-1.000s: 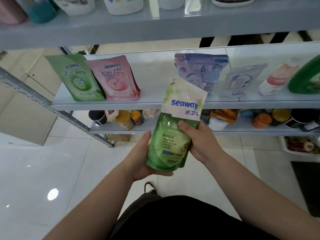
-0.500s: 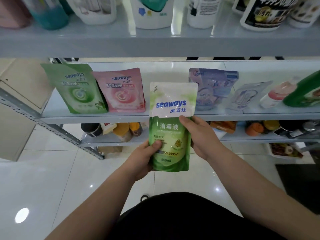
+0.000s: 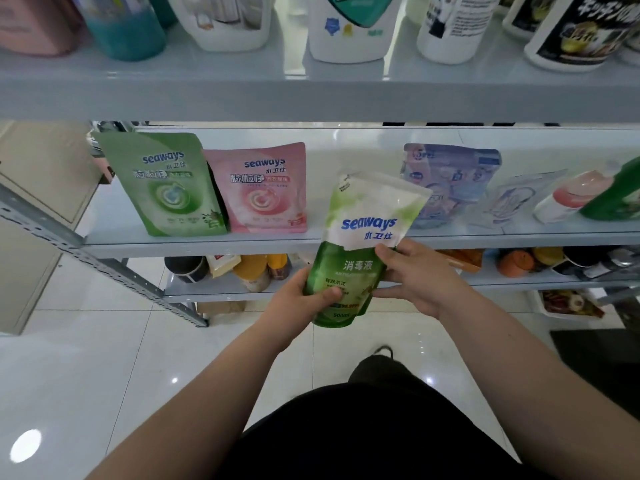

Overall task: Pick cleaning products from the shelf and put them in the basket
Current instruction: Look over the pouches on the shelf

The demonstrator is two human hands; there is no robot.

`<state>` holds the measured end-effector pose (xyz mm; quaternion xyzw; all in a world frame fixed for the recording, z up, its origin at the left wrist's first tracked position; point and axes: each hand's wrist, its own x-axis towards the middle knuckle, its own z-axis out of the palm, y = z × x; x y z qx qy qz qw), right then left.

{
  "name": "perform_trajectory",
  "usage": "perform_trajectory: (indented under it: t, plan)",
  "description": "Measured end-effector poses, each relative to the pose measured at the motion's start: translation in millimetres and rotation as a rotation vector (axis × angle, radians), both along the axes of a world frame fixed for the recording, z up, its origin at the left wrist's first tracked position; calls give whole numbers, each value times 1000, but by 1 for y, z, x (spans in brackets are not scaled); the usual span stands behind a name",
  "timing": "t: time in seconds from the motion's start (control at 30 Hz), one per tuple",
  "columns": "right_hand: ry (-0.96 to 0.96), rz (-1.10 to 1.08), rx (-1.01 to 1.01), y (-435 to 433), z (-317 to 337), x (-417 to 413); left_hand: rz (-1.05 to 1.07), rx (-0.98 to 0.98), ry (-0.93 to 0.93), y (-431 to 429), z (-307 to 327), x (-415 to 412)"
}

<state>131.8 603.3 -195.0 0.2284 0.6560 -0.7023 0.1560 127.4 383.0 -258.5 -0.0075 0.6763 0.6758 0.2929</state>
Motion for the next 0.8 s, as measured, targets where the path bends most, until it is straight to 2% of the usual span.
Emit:
perform_trajectory:
  t: [0.13, 0.3, 0.37, 0.5, 0.67, 0.8]
  plan:
    - [63, -87, 30, -3, -13, -16, -67, -200, 118, 9, -6, -27]
    - [150, -36, 275, -1, -24, -53, -102, -565, 242, 12, -26, -57]
    - [151, -30, 311, 1, -28, -68, -153, -770, 288, 9, -35, -64]
    - [207, -32, 341, 8, -37, -97, -319, -1132, 549, 4, -48, -78]
    - [222, -15, 332, 10, -48, -124, -475, -1326, 537, 6, -53, -102]
    - [222, -57, 289, 9, -55, -136, -500, -1387, 533, 4, -55, -111]
